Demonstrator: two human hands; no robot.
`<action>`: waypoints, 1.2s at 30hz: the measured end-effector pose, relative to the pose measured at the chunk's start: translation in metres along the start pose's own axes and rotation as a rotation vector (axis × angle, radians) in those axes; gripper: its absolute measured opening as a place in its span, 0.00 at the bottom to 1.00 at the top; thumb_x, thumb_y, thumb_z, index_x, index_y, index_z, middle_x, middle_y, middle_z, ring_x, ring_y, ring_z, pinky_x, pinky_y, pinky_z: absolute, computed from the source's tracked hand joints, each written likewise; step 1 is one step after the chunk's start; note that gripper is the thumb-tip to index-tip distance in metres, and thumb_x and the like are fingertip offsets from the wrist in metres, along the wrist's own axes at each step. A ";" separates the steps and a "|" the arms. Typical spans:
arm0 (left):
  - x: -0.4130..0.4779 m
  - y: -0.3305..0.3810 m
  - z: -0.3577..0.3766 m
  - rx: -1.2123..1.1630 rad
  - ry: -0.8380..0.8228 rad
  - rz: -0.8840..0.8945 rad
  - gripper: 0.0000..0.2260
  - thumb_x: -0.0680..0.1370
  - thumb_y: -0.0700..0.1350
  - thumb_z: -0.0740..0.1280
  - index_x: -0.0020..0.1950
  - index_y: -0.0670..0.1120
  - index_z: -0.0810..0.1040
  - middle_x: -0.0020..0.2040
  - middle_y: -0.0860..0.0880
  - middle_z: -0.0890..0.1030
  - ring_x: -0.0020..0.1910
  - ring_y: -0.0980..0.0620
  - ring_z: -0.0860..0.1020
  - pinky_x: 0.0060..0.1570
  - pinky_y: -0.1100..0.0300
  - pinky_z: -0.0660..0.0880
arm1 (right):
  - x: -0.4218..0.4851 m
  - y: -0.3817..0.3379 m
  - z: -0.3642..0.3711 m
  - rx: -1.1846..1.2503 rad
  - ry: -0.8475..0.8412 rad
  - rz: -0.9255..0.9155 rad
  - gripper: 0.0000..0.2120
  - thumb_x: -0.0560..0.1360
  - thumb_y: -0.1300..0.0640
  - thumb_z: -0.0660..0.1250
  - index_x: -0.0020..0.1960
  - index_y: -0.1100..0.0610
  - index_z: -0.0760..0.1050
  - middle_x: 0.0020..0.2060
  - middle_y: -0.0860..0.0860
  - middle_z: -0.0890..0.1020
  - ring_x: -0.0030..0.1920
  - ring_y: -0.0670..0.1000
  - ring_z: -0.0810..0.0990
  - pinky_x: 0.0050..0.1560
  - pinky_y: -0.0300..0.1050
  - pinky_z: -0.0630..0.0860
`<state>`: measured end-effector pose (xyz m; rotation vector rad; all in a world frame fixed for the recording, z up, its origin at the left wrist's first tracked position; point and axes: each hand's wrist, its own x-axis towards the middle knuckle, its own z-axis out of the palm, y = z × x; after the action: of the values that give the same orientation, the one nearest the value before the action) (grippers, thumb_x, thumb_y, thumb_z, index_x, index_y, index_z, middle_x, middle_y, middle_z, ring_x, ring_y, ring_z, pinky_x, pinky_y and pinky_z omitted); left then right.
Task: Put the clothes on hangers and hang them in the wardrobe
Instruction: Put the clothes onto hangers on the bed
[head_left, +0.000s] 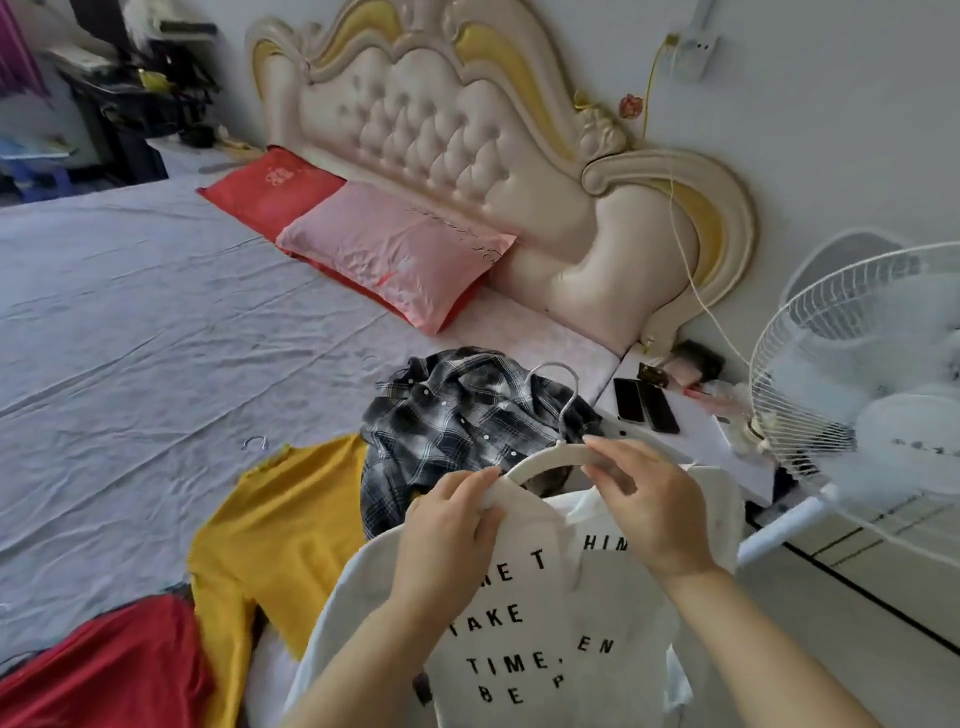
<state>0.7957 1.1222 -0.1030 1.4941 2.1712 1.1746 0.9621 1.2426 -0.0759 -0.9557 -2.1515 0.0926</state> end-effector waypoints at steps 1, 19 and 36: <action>0.020 -0.001 0.003 -0.002 -0.015 0.003 0.18 0.76 0.42 0.66 0.65 0.52 0.74 0.61 0.53 0.76 0.57 0.51 0.74 0.55 0.70 0.62 | 0.019 0.010 0.008 -0.009 0.007 -0.033 0.16 0.64 0.63 0.77 0.51 0.56 0.82 0.43 0.50 0.84 0.38 0.50 0.82 0.36 0.43 0.80; 0.298 -0.084 0.093 0.042 -0.001 -0.421 0.23 0.76 0.41 0.64 0.70 0.53 0.67 0.67 0.54 0.70 0.63 0.53 0.71 0.61 0.61 0.67 | 0.284 0.163 0.257 0.217 -0.365 -0.331 0.14 0.67 0.63 0.75 0.51 0.55 0.83 0.40 0.48 0.84 0.38 0.51 0.82 0.40 0.45 0.79; 0.356 -0.188 0.118 0.222 0.053 -0.846 0.22 0.78 0.45 0.64 0.71 0.50 0.66 0.69 0.53 0.68 0.68 0.54 0.65 0.63 0.65 0.61 | 0.302 0.174 0.476 0.309 -1.055 -0.110 0.14 0.75 0.61 0.65 0.60 0.57 0.77 0.57 0.52 0.79 0.61 0.55 0.72 0.61 0.44 0.65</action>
<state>0.5859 1.4599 -0.2370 0.4527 2.5984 0.6861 0.6181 1.6743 -0.2854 -0.6469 -2.9793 1.0404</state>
